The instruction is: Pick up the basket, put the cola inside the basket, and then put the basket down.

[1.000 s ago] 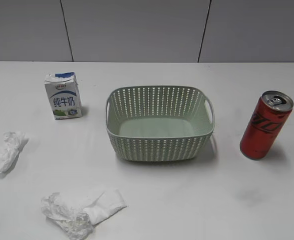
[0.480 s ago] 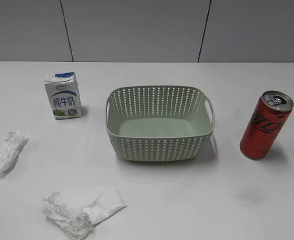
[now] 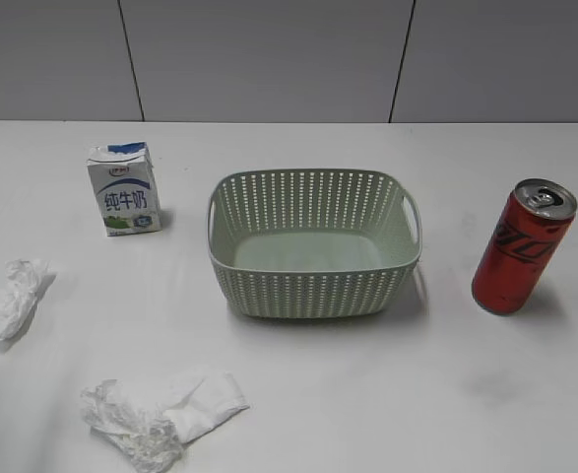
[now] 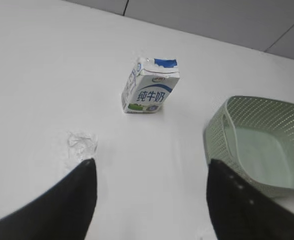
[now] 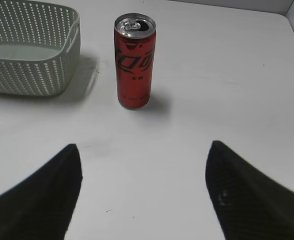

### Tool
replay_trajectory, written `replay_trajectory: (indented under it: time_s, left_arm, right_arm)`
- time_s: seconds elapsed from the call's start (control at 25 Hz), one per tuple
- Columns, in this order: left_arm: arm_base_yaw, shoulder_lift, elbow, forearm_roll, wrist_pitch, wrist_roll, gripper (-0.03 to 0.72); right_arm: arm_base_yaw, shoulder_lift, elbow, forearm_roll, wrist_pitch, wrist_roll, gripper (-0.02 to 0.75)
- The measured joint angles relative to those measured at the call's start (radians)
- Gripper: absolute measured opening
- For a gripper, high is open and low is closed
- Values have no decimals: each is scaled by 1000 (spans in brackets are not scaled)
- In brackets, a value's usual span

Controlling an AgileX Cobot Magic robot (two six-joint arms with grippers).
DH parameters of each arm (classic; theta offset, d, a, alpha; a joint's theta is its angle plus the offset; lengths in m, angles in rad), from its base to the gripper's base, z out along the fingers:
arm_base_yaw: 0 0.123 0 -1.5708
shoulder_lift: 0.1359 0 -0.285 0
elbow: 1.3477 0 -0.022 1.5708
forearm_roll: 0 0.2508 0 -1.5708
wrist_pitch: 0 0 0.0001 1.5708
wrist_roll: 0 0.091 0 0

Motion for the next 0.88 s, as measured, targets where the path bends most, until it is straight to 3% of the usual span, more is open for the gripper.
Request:
replay_trajectory:
  time_s: [0.28,0.52,0.6,0.88]
  left_arm:
    - [-43,317,-191,-24,88,66,522]
    - [-182,555,-379,-13,170,70,522]
    - [-239,630,-454,8,185,43,522]
    - [-435,870,-704,232,269,-183,522]
  right_arm:
    - [0,0,0,0,0,1,583]
    - [0,0,0,0,0,1,584]
    - [0,0,0,0,0,1,584]
    - [0,0,0,0,0,1,584]
